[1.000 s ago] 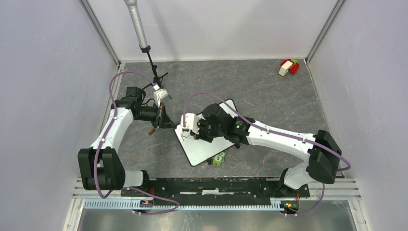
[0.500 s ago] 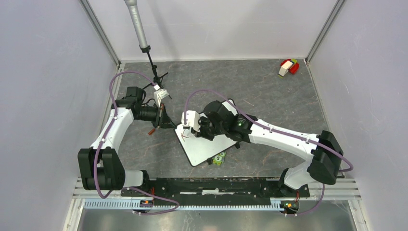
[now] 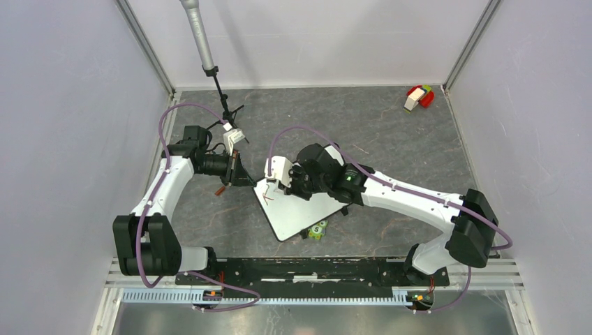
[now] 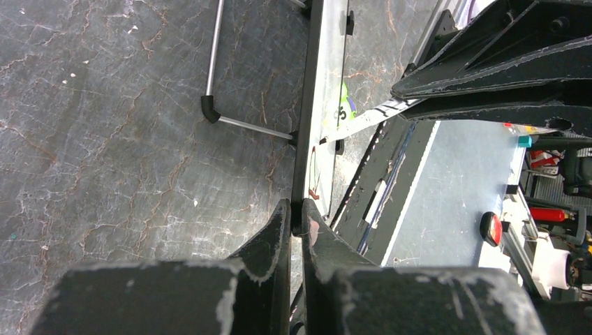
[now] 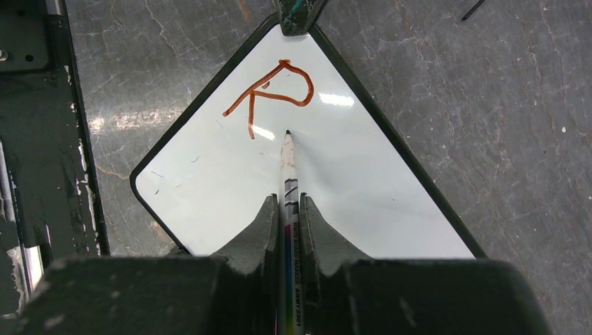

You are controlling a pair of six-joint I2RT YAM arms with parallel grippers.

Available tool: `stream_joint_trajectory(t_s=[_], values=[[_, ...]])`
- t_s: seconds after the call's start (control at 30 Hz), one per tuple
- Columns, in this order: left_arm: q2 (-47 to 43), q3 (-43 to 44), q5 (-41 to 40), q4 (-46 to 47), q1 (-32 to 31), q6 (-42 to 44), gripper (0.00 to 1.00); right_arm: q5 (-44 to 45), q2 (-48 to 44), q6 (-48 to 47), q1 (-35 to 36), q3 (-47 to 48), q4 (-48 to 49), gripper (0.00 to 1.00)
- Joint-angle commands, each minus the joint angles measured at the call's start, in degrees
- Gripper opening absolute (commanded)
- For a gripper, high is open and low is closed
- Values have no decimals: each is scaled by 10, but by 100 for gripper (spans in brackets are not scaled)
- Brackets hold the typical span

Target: Write a sentence on the whiteboard

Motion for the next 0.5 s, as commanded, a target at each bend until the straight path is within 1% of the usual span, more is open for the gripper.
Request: stream_joint_trajectory(t_s=[0.0, 0.47], values=[[-5, 6, 11, -11, -10, 7, 2, 13, 7, 2, -1, 19, 23, 0], [-3, 8, 10, -11, -11, 9, 3, 4, -9, 8, 0, -29, 13, 0]])
